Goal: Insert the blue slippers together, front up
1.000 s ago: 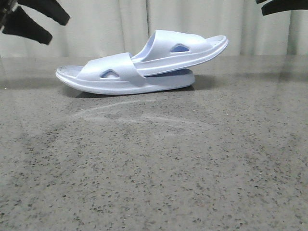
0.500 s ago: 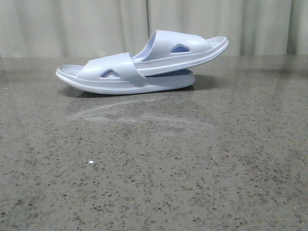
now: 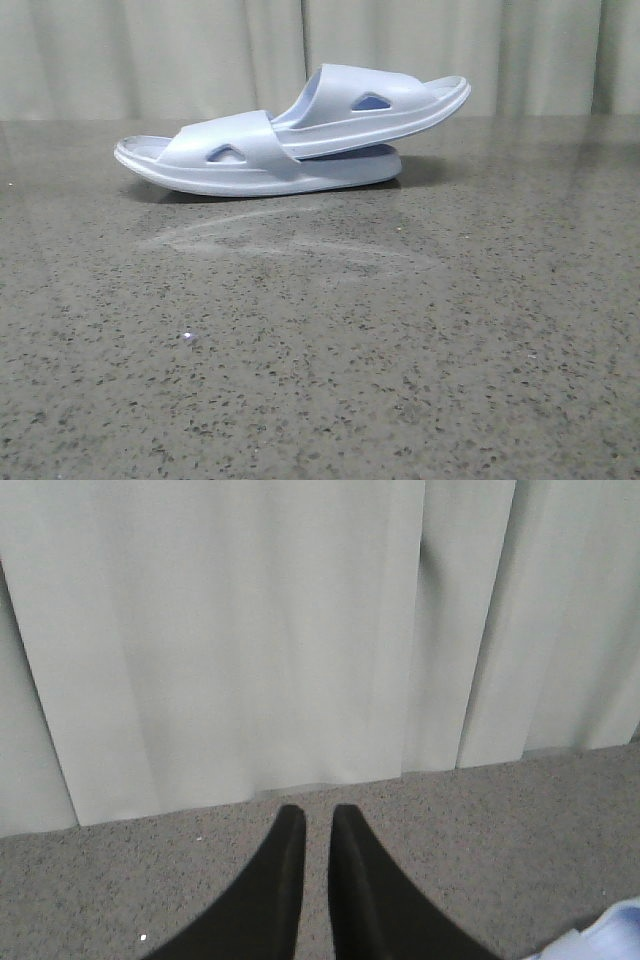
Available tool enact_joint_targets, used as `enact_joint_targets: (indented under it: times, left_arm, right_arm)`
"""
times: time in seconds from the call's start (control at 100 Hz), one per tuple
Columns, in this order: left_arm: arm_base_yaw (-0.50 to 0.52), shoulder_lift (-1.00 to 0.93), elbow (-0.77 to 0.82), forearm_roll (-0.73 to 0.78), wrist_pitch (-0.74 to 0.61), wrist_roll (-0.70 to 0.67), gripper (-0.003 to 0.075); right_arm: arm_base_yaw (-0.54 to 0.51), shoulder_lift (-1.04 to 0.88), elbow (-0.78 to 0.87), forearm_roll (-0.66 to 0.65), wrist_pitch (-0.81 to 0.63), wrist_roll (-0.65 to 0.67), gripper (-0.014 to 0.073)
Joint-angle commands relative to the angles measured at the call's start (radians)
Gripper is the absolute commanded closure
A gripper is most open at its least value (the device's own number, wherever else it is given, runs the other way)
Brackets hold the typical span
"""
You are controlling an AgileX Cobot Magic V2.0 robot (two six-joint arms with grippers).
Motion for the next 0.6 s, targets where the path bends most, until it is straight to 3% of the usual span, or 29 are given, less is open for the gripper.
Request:
enact_joint_targets:
  times: [0.0, 0.12, 0.26, 0.38, 0.47, 0.59]
  left_arm:
    - [-0.06, -0.082, 0.067, -0.006, -0.065, 0.041, 0.0705]
    - [-0.173, -0.199, 0.202, 0.083, -0.145, 0.041, 0.0705]
    - [-0.218, -0.388, 0.364, 0.02, -0.287, 0.041, 0.0705]
    - [-0.229, -0.488, 0.463, -0.11, -0.452, 0.042, 0.0705]
    - [-0.23, -0.505, 0.465, -0.077, -0.418, 0.042, 0.0705]
    - [-0.23, -0.535, 0.463, -0.03, -0.34, 0.044, 0.0705]
  right_arm:
    - [-0.006, -0.08, 0.019, 0.05, -0.003, -0.036, 0.0691]
    - [0.0, -0.153, 0.12, 0.08, 0.014, -0.071, 0.0691]
    - [0.002, -0.285, 0.24, 0.101, 0.027, -0.104, 0.0691]
    - [0.009, -0.379, 0.307, 0.296, -0.046, -0.104, 0.0691]
    - [0.011, -0.416, 0.299, 0.37, -0.059, -0.105, 0.0691]
    - [0.014, -0.447, 0.261, 0.275, 0.065, -0.105, 0.0691]
